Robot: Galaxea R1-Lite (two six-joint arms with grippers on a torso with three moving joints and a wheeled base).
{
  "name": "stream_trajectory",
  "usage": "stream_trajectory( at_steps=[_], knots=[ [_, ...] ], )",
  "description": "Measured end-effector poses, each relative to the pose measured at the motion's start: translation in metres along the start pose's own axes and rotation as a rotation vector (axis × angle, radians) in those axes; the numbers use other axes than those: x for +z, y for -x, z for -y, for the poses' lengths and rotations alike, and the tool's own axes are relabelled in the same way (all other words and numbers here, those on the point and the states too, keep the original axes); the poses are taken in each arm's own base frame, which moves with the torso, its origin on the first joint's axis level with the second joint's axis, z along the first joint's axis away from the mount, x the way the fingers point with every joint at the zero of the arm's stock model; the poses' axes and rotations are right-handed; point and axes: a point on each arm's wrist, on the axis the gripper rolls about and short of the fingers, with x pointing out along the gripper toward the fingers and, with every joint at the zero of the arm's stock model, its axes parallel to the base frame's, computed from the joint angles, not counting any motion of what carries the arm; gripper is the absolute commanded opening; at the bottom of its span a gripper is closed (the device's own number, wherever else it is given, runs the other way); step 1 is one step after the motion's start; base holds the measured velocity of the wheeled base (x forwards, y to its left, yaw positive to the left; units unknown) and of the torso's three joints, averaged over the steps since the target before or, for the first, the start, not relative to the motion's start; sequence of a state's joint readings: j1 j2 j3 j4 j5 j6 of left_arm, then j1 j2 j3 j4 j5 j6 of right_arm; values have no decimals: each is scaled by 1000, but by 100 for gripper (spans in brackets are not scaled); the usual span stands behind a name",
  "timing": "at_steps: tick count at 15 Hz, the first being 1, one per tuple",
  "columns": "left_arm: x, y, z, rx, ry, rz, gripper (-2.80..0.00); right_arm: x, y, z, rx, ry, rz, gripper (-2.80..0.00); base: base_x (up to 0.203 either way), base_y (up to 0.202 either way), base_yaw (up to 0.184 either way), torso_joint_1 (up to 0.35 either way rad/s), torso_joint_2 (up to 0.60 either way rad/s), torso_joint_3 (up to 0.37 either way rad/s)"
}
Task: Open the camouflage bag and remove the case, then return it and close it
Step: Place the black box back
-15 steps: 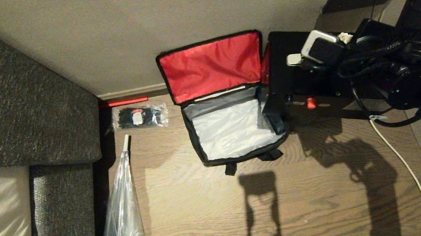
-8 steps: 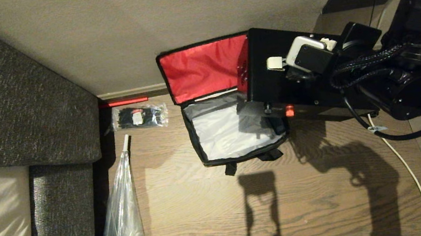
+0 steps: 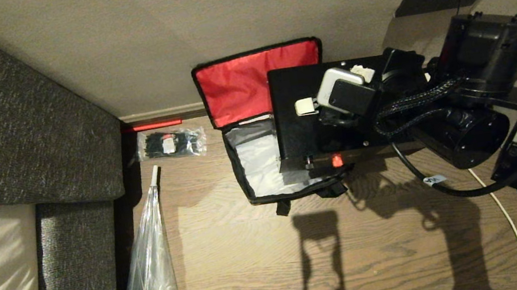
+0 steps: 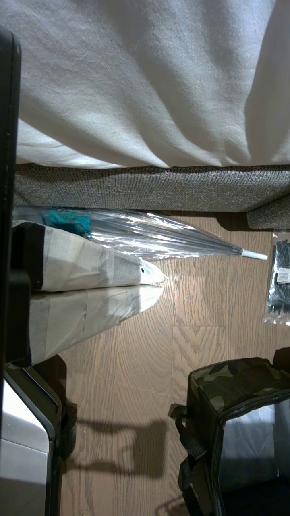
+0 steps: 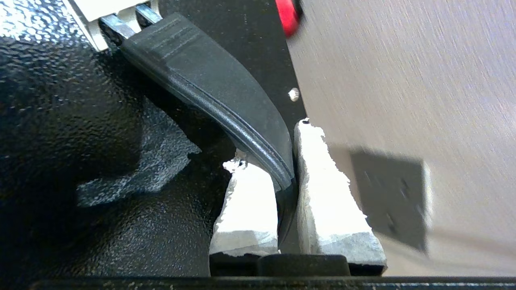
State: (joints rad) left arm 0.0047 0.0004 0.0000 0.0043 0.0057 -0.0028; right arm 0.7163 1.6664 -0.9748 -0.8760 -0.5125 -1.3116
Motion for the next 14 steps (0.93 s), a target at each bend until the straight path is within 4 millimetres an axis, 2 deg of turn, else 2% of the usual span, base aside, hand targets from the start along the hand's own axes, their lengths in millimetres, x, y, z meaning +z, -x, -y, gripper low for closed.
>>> stream_trajectory(
  at_steps=[4,10,14],
  knots=[
    [0,0,0,-1,0,0,-280,11,-9,-20,54,-13,57,-280,0,0,0,0,0,0],
    [0,0,0,0,0,0,-280,41,-28,-45,99,-51,150,-280,0,0,0,0,0,0],
    [0,0,0,-1,0,0,-280,44,-37,-66,135,-51,156,-280,0,0,0,0,0,0]
  ],
)
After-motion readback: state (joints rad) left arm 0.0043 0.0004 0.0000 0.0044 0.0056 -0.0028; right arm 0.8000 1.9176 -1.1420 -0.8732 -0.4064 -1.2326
